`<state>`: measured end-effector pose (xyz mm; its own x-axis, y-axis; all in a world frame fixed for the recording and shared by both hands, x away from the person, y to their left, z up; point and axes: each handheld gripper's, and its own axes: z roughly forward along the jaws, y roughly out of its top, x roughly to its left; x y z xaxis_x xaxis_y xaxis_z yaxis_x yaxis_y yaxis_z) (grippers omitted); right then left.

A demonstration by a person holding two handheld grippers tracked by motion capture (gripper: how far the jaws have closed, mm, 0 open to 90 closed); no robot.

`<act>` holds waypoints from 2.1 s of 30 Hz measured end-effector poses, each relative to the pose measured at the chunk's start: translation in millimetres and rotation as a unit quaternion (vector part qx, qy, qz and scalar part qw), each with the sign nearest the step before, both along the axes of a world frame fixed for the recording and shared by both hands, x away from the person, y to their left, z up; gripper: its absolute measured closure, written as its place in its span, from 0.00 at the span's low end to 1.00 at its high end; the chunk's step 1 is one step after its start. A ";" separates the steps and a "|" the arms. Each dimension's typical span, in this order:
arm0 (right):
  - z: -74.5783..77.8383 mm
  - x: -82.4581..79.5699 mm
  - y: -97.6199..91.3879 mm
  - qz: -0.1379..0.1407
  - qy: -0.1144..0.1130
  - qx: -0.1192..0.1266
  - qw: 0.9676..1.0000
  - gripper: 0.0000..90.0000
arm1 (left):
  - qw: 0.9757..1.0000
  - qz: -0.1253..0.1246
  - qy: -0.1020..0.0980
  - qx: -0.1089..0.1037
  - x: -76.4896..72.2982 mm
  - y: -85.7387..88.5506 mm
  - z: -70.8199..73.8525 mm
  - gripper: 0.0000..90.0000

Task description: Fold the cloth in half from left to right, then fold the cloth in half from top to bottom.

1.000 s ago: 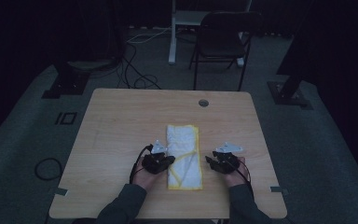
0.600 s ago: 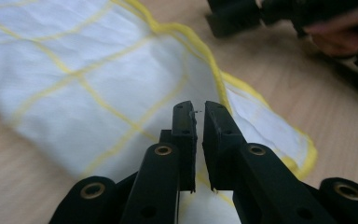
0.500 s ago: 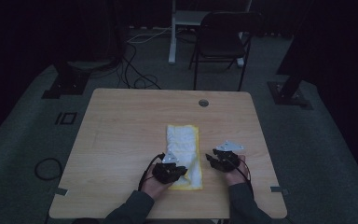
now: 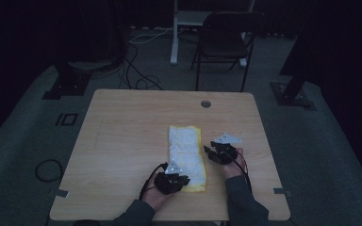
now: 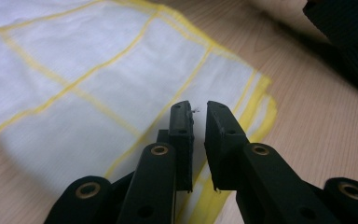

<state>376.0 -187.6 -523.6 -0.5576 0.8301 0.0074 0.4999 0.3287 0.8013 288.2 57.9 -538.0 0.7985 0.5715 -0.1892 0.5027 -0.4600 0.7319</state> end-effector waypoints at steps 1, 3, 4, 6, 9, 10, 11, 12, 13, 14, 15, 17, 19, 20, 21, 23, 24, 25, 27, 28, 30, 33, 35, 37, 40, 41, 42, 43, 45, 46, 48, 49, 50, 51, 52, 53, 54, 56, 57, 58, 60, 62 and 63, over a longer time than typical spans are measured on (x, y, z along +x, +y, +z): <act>-0.2 2.3 2.3 0.000 0.001 0.002 1.000 0.66 | 1.000 0.003 0.000 -0.001 -0.8 3.5 0.2 0.90; -0.3 6.6 6.7 0.003 0.000 0.003 1.000 0.66 | 1.000 0.011 -0.002 -0.003 -2.4 10.9 1.2 0.90; -0.4 8.6 8.5 0.003 -0.001 0.005 1.000 0.66 | 1.000 0.015 -0.003 -0.005 -3.2 14.5 1.8 0.90; -0.3 13.3 12.3 0.003 0.000 0.005 1.000 0.67 | 1.000 0.023 -0.006 -0.007 -4.5 21.8 3.0 0.89; 0.5 21.9 16.9 0.000 -0.002 0.011 1.000 0.67 | 0.999 0.035 -0.010 -0.009 -5.0 31.6 4.4 0.89; 1.2 25.0 18.2 -0.001 0.000 0.011 1.000 0.67 | 0.999 0.040 -0.010 -0.011 -5.2 34.3 5.0 0.89; 1.9 28.0 19.6 -0.002 0.000 0.012 1.000 0.67 | 0.999 0.043 -0.013 -0.011 -4.9 37.1 5.7 0.89; 2.7 30.8 20.9 -0.002 -0.001 0.012 1.000 0.68 | 0.999 0.047 -0.014 -0.011 -4.6 39.7 6.3 0.88; 3.6 33.6 22.0 -0.002 -0.003 0.011 1.000 0.68 | 0.999 0.050 -0.015 -0.012 -4.2 42.1 7.0 0.88; 4.6 36.0 23.0 -0.004 -0.002 0.011 1.000 0.68 | 0.998 0.054 -0.018 -0.011 -3.4 44.4 7.7 0.88; 5.3 38.6 23.8 -0.004 -0.003 0.012 1.000 0.68 | 0.998 0.059 -0.019 -0.012 -2.3 46.3 8.1 0.87; 5.9 43.4 25.1 -0.006 -0.003 0.013 1.000 0.68 | 0.998 0.066 -0.021 -0.012 0.5 50.3 8.8 0.87; 5.1 48.0 26.1 -0.009 0.000 0.013 1.000 0.68 | 0.997 0.074 -0.024 -0.012 3.3 54.2 9.3 0.86; 4.3 50.2 26.6 -0.010 0.001 0.013 1.000 0.68 | 0.997 0.076 -0.027 -0.011 4.9 56.1 9.5 0.86; 3.2 52.3 27.1 -0.012 0.003 0.012 1.000 0.68 | 0.996 0.080 -0.029 -0.010 6.5 57.9 9.7 0.85; 0.9 56.0 27.8 -0.015 0.006 0.011 1.000 0.68 | 0.996 0.087 -0.033 -0.011 10.3 61.6 10.3 0.85; -0.2 57.2 28.2 -0.016 0.009 0.013 1.000 0.68 | 0.995 0.090 -0.034 -0.012 12.6 63.3 10.5 0.84; -1.3 58.4 28.4 -0.017 0.010 0.013 1.000 0.68 | 0.995 0.094 -0.035 -0.012 15.3 64.8 10.7 0.84; -3.3 59.9 29.4 -0.018 0.014 0.013 1.000 0.67 | 0.994 0.101 -0.040 -0.012 20.8 67.4 11.3 0.83; -4.0 60.5 29.7 -0.017 0.015 0.012 1.000 0.67 | 0.994 0.103 -0.041 -0.012 25.0 68.6 11.5 0.82; -5.3 62.1 30.4 -0.018 0.017 0.012 1.000 0.67 | 0.993 0.110 -0.045 -0.012 32.4 70.3 11.5 0.80; -5.6 64.6 31.0 -0.019 0.020 0.015 1.000 0.66 | 0.991 0.125 -0.045 -0.015 47.5 72.4 12.4 0.78; -5.0 66.1 31.4 -0.020 0.021 0.018 0.999 0.66 | 0.990 0.133 -0.045 -0.018 57.7 72.6 13.7 0.76; -4.6 67.9 31.9 -0.022 0.021 0.017 0.999 0.65 | 0.988 0.143 -0.049 -0.015 67.5 72.4 15.7 0.75; -4.1 71.0 31.7 -0.024 0.023 0.017 0.999 0.64 | 0.987 0.154 -0.047 -0.016 82.0 70.9 20.1 0.72; -3.9 71.9 31.7 -0.026 0.024 0.017 0.999 0.64 | 0.986 0.158 -0.046 -0.019 86.7 69.7 21.3 0.71; -3.8 72.9 31.4 -0.027 0.025 0.016 0.999 0.64 | 0.986 0.161 -0.045 -0.020 91.4 68.3 22.2 0.71; -3.7 74.0 31.2 -0.030 0.025 0.017 0.999 0.64 | 0.985 0.163 -0.046 -0.018 96.4 67.1 22.7 0.70; -3.4 76.1 30.5 -0.034 0.027 0.019 0.999 0.64 | 0.985 0.168 -0.045 -0.016 105.8 64.6 22.9 0.70; -3.3 77.0 30.2 -0.036 0.029 0.020 0.999 0.64 | 0.984 0.170 -0.042 -0.016 110.4 63.7 22.4 0.70; -4.0 78.2 29.6 -0.040 0.030 0.022 0.998 0.63 | 0.984 0.175 -0.027 -0.013 120.1 61.3 20.7 0.68; -4.9 78.9 29.1 -0.042 0.031 0.021 0.998 0.63 | 0.984 0.176 -0.022 -0.012 124.3 60.2 19.3 0.68; -6.2 79.6 28.5 -0.043 0.034 0.019 0.998 0.63 | 0.984 0.178 -0.018 -0.013 128.1 59.1 17.8 0.68; -7.3 80.1 28.2 -0.046 0.039 0.020 0.998 0.63 | 0.984 0.180 -0.015 -0.013 131.5 57.9 16.0 0.68; -8.4 80.9 27.6 -0.047 0.041 0.021 0.998 0.62 | 0.983 0.183 -0.012 -0.011 134.8 57.0 14.3 0.67; -9.0 81.6 27.3 -0.048 0.043 0.021 0.998 0.62 | 0.982 0.186 -0.008 -0.014 137.8 55.9 12.6 0.67; -9.5 82.2 27.3 -0.049 0.045 0.023 0.998 0.62 | 0.982 0.189 -0.006 -0.014 140.6 55.1 11.2 0.67; -9.5 83.8 27.6 -0.051 0.046 0.026 0.997 0.61 | 0.981 0.194 -0.004 -0.013 145.9 53.7 9.5 0.67; -9.4 85.1 27.5 -0.052 0.048 0.028 0.997 0.61 | 0.980 0.198 -0.002 -0.015 148.6 53.3 9.1 0.67; -9.4 86.4 27.8 -0.054 0.051 0.030 0.997 0.61 | 0.980 0.200 0.000 -0.017 151.3 52.9 8.9 0.67; -10.7 89.5 28.3 -0.057 0.055 0.032 0.996 0.61 | 0.979 0.204 0.003 -0.016 156.1 51.3 8.4 0.67; -13.9 92.8 29.6 -0.060 0.065 0.027 0.996 0.61 | 0.978 0.206 0.007 -0.014 160.2 49.3 7.1 0.67; -15.2 93.7 30.1 -0.062 0.070 0.028 0.995 0.61 | 0.978 0.207 0.009 -0.014 161.7 48.5 6.1 0.67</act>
